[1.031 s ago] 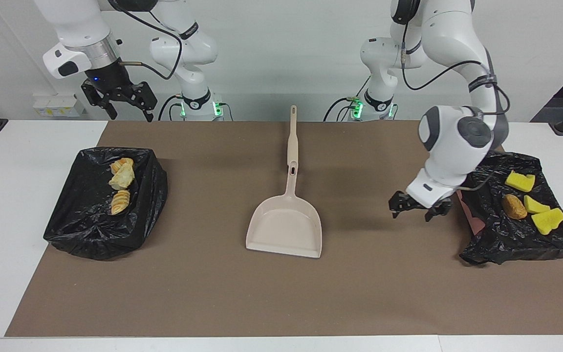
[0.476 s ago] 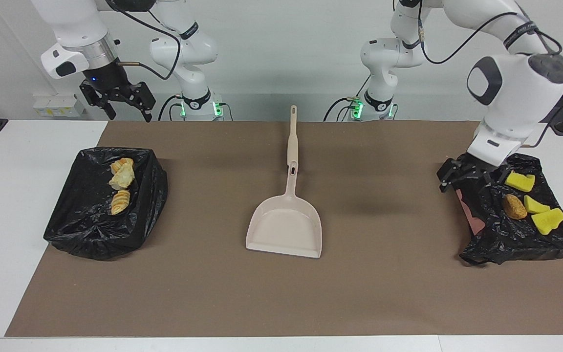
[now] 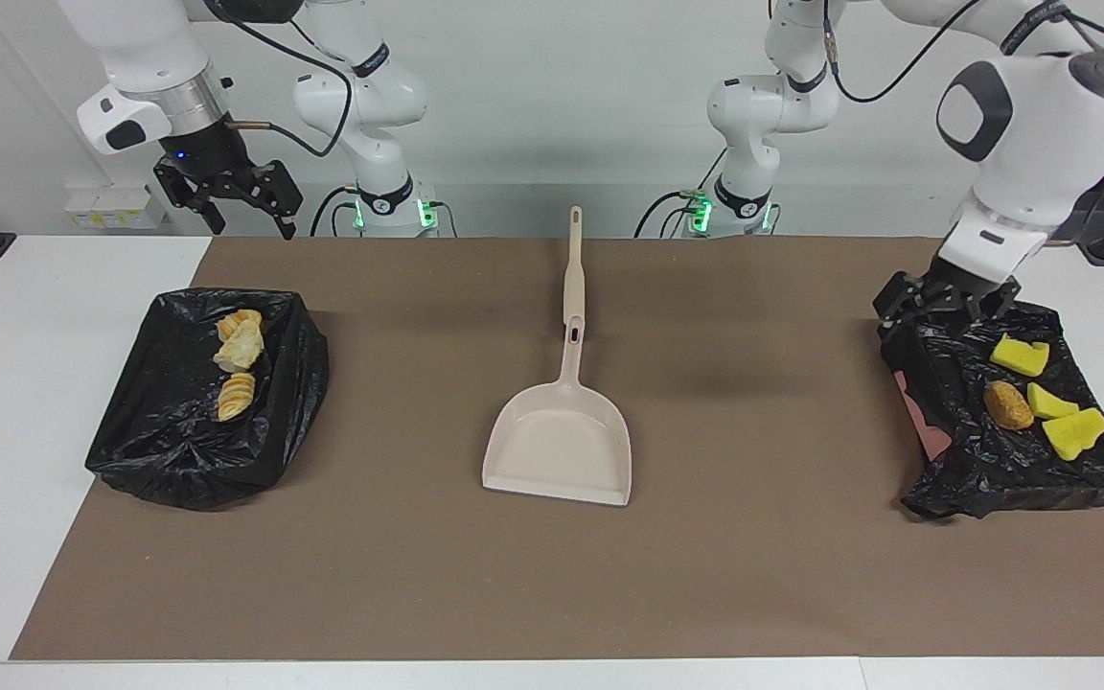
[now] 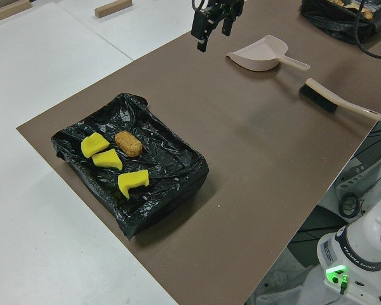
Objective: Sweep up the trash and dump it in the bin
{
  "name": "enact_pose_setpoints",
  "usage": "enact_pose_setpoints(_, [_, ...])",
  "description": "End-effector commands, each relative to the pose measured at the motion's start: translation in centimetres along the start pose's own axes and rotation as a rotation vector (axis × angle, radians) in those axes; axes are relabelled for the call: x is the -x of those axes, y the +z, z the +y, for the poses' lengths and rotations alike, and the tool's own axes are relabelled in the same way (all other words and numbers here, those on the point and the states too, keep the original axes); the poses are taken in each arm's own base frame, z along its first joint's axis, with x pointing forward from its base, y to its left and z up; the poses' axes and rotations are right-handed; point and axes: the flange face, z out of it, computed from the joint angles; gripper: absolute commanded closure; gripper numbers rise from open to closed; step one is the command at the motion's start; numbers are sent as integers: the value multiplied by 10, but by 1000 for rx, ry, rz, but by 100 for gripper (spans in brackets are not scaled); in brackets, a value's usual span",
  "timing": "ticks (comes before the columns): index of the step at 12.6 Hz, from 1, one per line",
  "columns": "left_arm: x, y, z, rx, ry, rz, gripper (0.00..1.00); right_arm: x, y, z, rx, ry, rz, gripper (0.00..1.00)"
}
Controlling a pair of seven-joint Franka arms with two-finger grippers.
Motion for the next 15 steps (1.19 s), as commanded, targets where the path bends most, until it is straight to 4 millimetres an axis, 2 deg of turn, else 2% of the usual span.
enact_pose_setpoints(1, [17,-17,-3,-7,3,-5,0,0,1,4,-20,-15,-1,0])
enact_pose_setpoints(3, [18,-35,2,6,8,-26,0,2,1,3,-20,-19,-4,0])
enact_pose_setpoints(4, [15,-38,0,6,6,-46,0,2,1,3,-20,-19,-4,0])
enact_pose_setpoints(8, [12,-34,4,1,15,-76,0,1,0,4,-20,-15,-1,0])
enact_pose_setpoints(15, [22,-33,9,-13,26,-104,0,1,0,4,-20,-16,-1,0])
